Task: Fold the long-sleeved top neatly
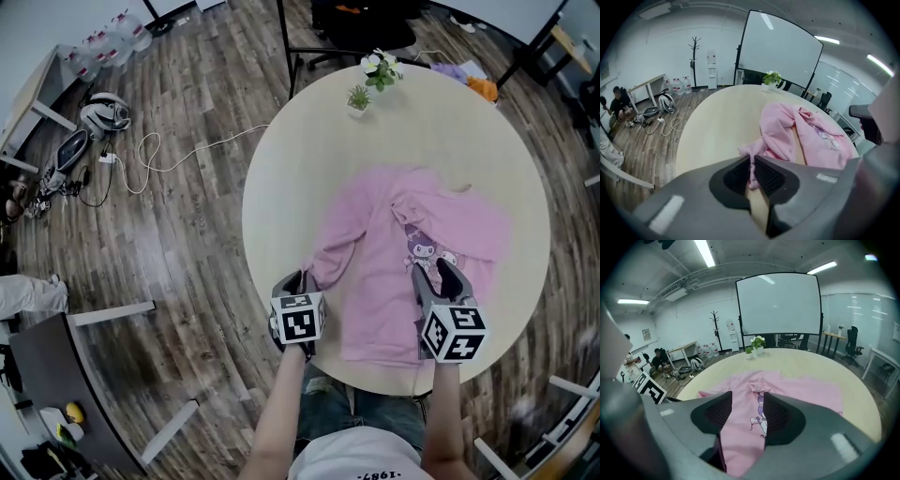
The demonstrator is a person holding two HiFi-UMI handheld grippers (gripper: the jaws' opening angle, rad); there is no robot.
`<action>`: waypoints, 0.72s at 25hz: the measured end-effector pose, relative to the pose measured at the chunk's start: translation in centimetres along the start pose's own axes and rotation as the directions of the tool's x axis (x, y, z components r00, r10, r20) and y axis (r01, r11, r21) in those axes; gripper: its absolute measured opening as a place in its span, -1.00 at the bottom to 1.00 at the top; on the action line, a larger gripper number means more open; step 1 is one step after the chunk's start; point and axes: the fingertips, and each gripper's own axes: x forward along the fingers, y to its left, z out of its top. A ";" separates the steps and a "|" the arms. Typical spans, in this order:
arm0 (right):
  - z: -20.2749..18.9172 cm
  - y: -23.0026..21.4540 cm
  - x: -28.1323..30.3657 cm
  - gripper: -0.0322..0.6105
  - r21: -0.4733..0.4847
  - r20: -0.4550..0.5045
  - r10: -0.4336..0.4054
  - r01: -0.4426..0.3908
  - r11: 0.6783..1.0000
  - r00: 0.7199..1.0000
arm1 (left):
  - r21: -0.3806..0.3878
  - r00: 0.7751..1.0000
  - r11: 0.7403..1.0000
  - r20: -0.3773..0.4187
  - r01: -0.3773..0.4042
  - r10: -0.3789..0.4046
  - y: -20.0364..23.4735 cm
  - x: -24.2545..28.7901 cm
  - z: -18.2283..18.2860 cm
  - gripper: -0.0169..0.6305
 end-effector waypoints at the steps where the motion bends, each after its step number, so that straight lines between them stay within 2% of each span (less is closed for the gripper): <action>1: -0.1 0.0 -0.1 -0.16 0.002 -0.001 -0.001 0.001 1.000 1.000 | 0.001 1.000 1.000 0.000 -0.002 0.002 0.0 0.0 0.0 -0.85; 6: 0.1 -0.2 -0.3 -0.17 0.009 0.006 -0.004 0.004 1.000 1.000 | -0.016 0.999 0.999 0.018 -0.029 0.029 1.0 -0.4 0.7 -0.87; 10: 0.4 -0.1 -0.4 -0.18 0.008 0.014 -0.006 0.006 1.000 1.000 | -0.019 0.995 0.997 0.064 -0.073 0.074 2.9 -1.4 2.4 -0.87; 18: 1.6 0.3 -0.5 -0.19 0.010 0.043 -0.002 0.001 1.000 0.999 | 0.005 0.963 0.983 0.205 -0.182 0.177 7.9 -4.3 8.9 -0.87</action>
